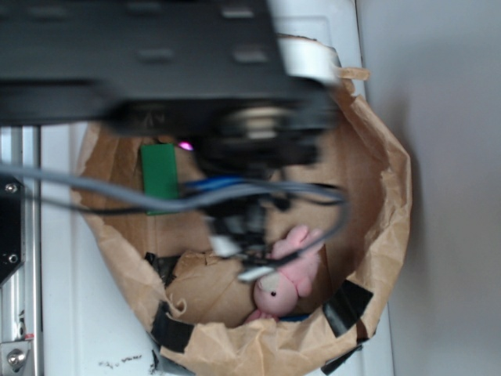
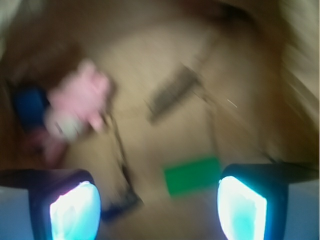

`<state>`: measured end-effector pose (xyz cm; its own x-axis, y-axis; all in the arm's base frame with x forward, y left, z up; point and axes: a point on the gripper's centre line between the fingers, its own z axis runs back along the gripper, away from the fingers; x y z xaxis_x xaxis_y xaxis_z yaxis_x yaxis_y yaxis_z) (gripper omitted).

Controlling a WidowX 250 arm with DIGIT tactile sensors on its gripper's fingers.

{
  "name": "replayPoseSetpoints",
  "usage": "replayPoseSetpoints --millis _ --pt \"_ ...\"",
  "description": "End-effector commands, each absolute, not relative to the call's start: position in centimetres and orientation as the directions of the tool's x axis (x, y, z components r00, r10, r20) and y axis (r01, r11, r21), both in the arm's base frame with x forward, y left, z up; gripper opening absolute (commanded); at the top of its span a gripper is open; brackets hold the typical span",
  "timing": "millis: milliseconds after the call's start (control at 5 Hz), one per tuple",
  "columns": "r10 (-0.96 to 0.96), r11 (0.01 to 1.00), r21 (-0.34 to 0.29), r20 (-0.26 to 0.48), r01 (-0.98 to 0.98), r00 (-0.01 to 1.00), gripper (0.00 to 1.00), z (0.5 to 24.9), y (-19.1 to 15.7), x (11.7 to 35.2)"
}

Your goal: Grab the wood chip.

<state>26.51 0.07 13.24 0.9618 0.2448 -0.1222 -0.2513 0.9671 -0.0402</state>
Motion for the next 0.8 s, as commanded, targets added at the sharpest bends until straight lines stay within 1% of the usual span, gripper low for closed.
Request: replayPoseSetpoints --millis 0,400,600 --pt "0.185 0.972 -0.136 -0.052 -0.191 0.981 1.00 17.1 -1.3 27.7" --pt "0.185 0.972 -0.136 -0.052 -0.191 0.981 1.00 17.1 -1.3 27.7" --pt "0.220 0.962 -0.164 -0.012 -0.218 0.976 1.00 14.6 -0.3 26.8"
